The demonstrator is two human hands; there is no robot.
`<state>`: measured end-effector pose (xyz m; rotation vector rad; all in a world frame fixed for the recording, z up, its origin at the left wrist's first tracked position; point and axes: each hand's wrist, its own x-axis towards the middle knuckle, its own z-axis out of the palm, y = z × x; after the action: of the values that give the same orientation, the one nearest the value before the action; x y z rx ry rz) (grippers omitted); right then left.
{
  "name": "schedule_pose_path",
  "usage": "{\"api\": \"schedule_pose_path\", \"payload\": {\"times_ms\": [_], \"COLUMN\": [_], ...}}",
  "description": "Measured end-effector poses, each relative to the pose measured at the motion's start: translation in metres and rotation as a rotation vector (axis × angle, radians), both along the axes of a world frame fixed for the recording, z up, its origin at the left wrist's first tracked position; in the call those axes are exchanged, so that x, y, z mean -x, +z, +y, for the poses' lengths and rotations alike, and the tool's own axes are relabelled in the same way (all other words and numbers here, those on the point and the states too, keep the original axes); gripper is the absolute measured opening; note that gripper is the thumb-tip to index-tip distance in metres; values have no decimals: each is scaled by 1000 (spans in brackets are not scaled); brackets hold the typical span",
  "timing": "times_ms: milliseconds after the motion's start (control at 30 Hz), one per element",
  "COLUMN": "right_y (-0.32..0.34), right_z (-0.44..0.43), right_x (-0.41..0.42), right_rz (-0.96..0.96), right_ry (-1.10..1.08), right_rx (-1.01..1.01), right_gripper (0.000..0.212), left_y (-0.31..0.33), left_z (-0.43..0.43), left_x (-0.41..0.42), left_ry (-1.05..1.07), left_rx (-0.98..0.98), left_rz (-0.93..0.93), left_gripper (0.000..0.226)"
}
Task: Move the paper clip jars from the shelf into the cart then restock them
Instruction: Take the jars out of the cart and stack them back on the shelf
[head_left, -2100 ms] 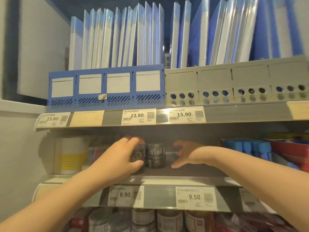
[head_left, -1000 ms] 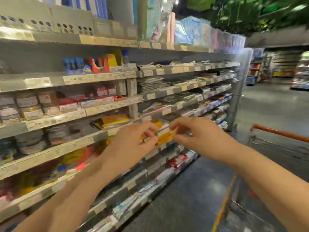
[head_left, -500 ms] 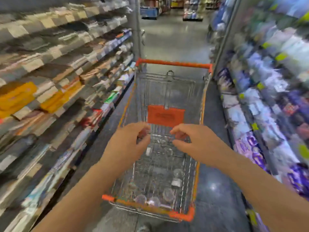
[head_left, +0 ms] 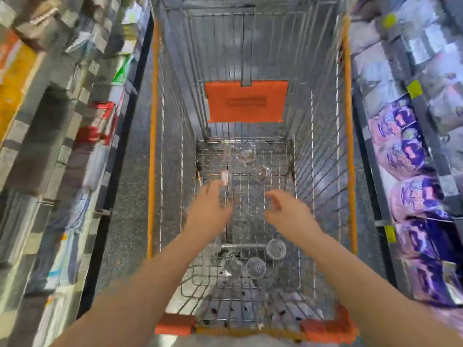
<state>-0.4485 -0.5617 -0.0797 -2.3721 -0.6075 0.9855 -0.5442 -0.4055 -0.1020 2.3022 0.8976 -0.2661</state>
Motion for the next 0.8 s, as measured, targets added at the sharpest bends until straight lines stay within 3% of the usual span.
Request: {"api": "schedule_pose_path", "payload": {"times_ms": [200, 367, 467, 600, 800], "right_y": [-116, -188, -213, -235, -255], "right_z": [0, -6, -7, -1, 1], "right_x": [43, 78, 86, 89, 97], "right_rz": [170, 124, 67, 0, -51], "right_ry": [61, 514, 722, 940, 995], "right_rx": [283, 388, 369, 357, 243], "right_gripper": [68, 82, 80, 85, 69], "left_y": [-96, -149, -174, -203, -224], "left_z": [-23, -40, -41, -39, -40], "left_x": [42, 58, 57, 57, 57], "left_ry": [273, 307, 331, 510, 645], "left_rx": [235, 239, 202, 309, 251], "left_rz": [281, 440, 486, 410, 352], "left_gripper": [82, 101, 94, 77, 60]}}
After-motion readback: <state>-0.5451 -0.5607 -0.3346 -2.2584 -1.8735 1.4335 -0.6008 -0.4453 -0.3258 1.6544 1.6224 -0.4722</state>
